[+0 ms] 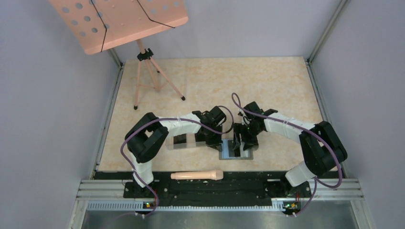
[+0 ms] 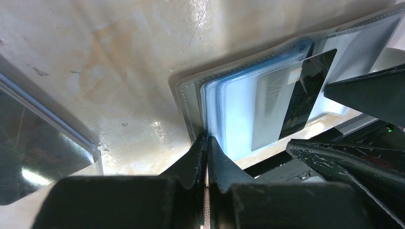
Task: Put the credit cards into the card holder
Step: Insert the credit card into the card holder.
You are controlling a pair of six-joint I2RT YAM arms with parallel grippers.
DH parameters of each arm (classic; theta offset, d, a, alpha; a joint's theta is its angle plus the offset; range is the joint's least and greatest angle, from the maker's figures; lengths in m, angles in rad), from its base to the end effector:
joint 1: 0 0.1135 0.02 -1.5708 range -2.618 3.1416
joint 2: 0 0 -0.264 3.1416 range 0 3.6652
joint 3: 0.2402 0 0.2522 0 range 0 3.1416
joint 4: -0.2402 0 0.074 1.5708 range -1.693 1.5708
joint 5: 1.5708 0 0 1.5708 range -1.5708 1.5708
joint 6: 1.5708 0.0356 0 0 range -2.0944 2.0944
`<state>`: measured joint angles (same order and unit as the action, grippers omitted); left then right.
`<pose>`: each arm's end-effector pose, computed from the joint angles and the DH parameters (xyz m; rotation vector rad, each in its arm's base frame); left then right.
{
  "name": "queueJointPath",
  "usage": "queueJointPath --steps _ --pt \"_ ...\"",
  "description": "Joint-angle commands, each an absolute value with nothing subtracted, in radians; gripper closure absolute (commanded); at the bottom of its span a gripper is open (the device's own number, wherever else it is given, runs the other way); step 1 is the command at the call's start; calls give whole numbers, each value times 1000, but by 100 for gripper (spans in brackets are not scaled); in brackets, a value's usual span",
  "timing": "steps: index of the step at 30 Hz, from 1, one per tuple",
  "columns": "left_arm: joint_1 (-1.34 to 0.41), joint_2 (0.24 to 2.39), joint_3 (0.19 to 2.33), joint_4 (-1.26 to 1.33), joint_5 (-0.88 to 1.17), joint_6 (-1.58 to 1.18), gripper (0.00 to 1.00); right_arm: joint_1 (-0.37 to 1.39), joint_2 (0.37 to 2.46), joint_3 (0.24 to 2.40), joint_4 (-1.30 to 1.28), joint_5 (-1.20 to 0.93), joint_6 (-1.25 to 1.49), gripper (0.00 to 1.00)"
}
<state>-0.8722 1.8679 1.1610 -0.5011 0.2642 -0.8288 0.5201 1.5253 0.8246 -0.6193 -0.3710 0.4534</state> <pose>0.2250 -0.2824 0.1511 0.1393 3.0213 -0.6818 0.2197 0.1407 0.1613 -0.1720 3.0152 0.6788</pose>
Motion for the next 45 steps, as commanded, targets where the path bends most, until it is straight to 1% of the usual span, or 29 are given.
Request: queueJointPath --steps 1,4,5,9,12,17,19,20,28,35,38,40,42,45 --pt "-877 1823 1146 -563 185 -821 90 534 1530 819 -577 -377 451 40" --pt "-882 1786 1127 -562 167 -830 79 534 1543 825 -564 -383 455 43" --pt "-883 1774 1119 -559 164 -833 77 534 1547 827 -561 -385 457 43" --pt "-884 1761 1086 -523 175 -844 76 535 1562 835 -550 -404 459 51" --pt "-885 1790 1095 -510 204 -840 80 533 1572 838 -538 -426 464 55" --pt "-885 1815 1109 -507 217 -832 94 534 1578 840 -514 -474 481 63" --pt "-885 1821 1112 -502 224 -829 98 536 1578 843 -499 -503 497 67" --pt "-886 1823 1113 -502 227 -828 99 539 1578 845 -492 -514 507 67" --pt "-891 1837 1145 -511 232 -818 100 564 1599 849 -452 -561 550 68" --pt "-893 1838 1167 -521 225 -811 100 564 1593 824 -421 -589 571 67" --pt "-893 1830 1175 -534 213 -803 100 565 1586 831 -445 -566 561 64" --pt "-893 1816 1178 -543 200 -799 100 565 1576 846 -481 -534 541 60" --pt "-893 1792 1176 -555 186 -797 97 564 1564 864 -522 -494 521 55" --pt "-893 1746 1169 -552 179 -799 89 565 1545 891 -578 -445 492 50"
